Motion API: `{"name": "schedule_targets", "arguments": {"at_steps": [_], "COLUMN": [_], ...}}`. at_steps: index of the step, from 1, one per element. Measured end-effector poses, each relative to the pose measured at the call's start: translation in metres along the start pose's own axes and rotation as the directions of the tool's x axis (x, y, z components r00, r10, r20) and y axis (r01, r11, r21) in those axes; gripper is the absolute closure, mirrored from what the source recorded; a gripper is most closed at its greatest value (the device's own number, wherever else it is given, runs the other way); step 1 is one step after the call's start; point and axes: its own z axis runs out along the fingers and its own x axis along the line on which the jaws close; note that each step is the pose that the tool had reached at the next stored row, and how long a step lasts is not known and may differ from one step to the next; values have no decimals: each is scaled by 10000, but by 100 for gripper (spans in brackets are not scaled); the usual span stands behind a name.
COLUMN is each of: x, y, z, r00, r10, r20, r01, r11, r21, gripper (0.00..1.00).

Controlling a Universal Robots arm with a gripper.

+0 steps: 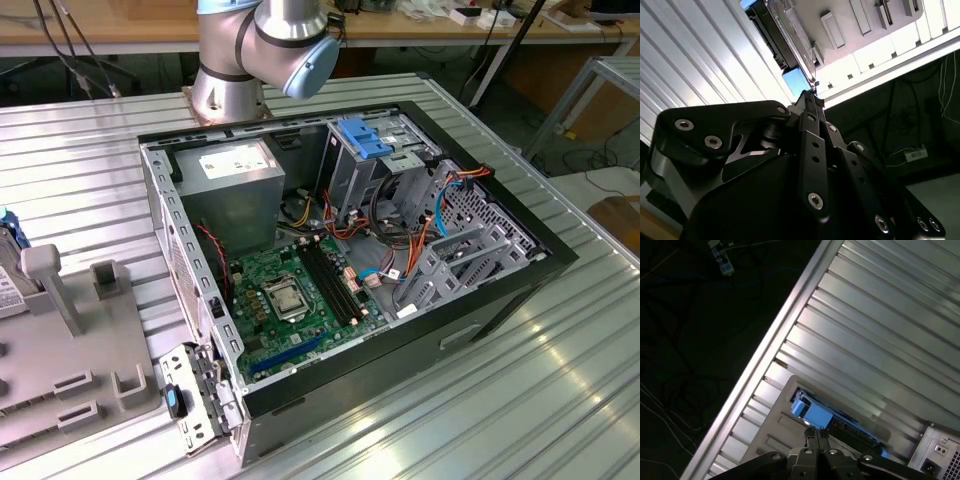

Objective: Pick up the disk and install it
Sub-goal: 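Pick up the disk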

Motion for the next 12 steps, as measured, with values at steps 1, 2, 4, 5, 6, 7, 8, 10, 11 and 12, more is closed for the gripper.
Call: {"name": "schedule_targets", "arguments": {"at_steps": [1, 2, 4, 5, 6, 7, 8, 10, 11, 12], "x": [0, 0, 0, 0, 0, 0, 0, 0, 0, 0], "y": [0, 0, 0, 0, 0, 0, 0, 0, 0, 0], "z": [0, 0, 0, 1, 0, 0, 0, 0, 0, 0], "r00": [9999, 9996, 9974, 9961, 9939, 9918, 9878, 9798, 9723, 9685], "r10": [-144, -276, -724, -883, -1104, -1278, -1558, -2000, -2334, -2487], "r20": [-6, -12, -34, -40, -50, -58, -69, -88, -103, -110], "r01": [144, 276, 724, 883, 1103, 1278, 1557, 1999, 2334, 2486], "r11": [9999, 9996, 9974, 9961, 9939, 9918, 9878, 9798, 9724, 9686], "r21": [-3, -5, -15, -18, -25, -30, -38, -50, -60, -65], "gripper": [89, 89, 89, 89, 89, 89, 89, 89, 89, 89]}}
